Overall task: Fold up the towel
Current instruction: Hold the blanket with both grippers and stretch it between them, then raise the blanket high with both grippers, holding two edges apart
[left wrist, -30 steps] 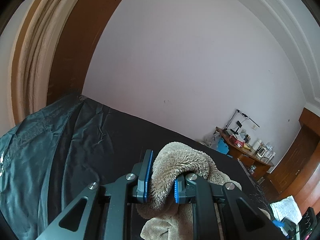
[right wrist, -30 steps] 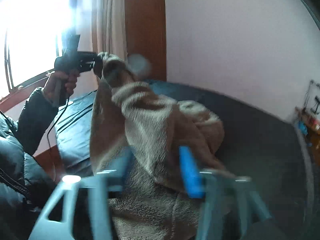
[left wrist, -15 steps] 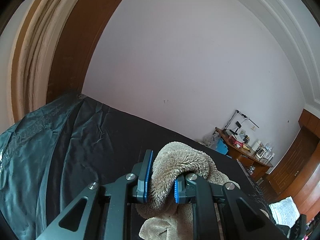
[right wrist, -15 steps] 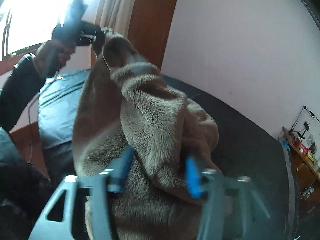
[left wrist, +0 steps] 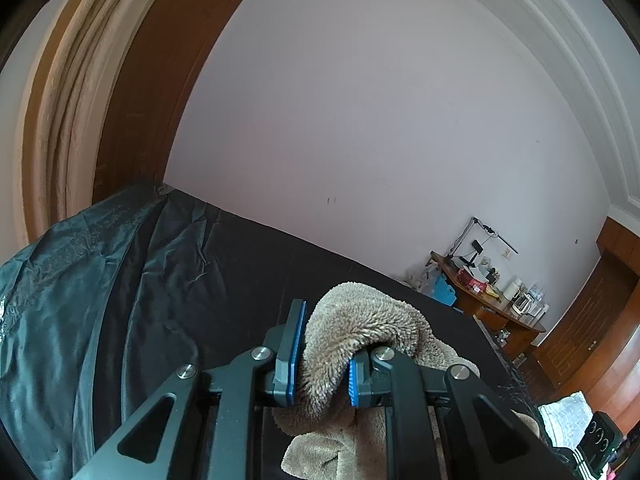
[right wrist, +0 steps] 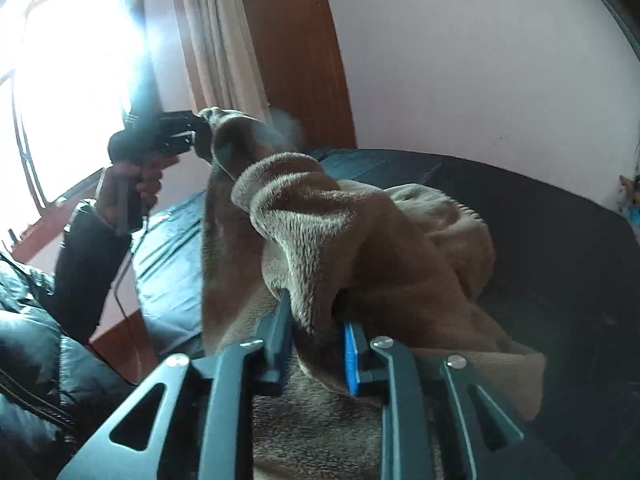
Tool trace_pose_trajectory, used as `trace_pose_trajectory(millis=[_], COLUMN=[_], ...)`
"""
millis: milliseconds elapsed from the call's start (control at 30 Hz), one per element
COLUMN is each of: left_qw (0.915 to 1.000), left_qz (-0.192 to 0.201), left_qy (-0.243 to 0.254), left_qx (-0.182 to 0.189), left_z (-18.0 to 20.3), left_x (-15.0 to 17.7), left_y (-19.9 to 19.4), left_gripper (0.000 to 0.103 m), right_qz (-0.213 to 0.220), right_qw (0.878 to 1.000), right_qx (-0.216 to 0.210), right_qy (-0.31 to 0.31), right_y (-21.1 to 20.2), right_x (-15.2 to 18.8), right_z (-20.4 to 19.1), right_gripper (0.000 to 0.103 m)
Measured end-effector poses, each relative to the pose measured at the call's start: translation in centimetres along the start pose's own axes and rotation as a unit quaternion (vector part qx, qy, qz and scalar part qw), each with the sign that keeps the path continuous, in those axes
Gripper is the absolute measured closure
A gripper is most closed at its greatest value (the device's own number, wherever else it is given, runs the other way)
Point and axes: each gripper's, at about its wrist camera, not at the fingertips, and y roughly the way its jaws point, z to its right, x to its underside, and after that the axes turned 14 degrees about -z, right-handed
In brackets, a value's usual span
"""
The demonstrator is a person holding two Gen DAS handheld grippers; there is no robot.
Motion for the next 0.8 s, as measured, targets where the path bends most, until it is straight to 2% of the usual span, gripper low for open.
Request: trace_pose_trajectory(millis=[67,167,233,300,367,433,533,633,733,800], left_qw=[1.0000,1.0000,1.0000,1.0000,1.0000,1.0000,1.0000,0.9990,0.9962,0.9934], left_qz=[0.000,-0.001,-0.001,-0.001,-0.001,0.000,0.000,0.000,0.015,0.030], left_qy=[-0.001,-0.004,-0.005,-0.005,-0.004,0.000,0.006,0.018,0.057,0.083], left_qx=[-0.001,0.000,0.000,0.001,0.000,0.000,0.007,0.041,0.065,0.074], left_z=[-0.1,-0.2,-0.3,-0.3,-0.3,-0.1,0.5,1.9,4.8,6.8], left_x=[0.0,-0.1,0.0,0.0,0.0,0.0,-0.1,-0.6,-1.1,-1.3], left_y=[0.0,0.2,0.3,0.3,0.2,0.1,-0.3,-0.8,-2.0,-3.1], left_gripper=[0.085,0.085,0.085,0.085,0.085,0.085,0.085,0.085,0.085,0.085], right_qz=[0.013,0.017,0.007,-0.009,-0.023,-0.008,0.048,0.118,0.176,0.211], right_qw=[1.000,1.000,1.000,0.999,0.998,0.998,0.994,0.982,0.960,0.940], right_qx=[-0.018,-0.005,0.003,0.029,0.060,0.064,0.095,0.141,0.213,0.267], right_qy=[0.003,-0.002,-0.007,-0.010,-0.010,0.007,0.031,0.051,0.051,0.042], right_y=[-0.7,-1.0,-0.6,0.2,0.9,0.4,-2.5,-6.5,-10.2,-12.4], right_x=[0.2,0.1,0.0,0.0,0.1,-0.1,-0.9,-2.1,-3.4,-4.4], right_z=[0.2,-0.3,-0.6,-0.8,-0.9,-0.5,0.0,0.4,-0.2,-1.2], right_gripper=[0.047,0.048,0.057,0.075,0.086,0.090,0.093,0.093,0.094,0.094])
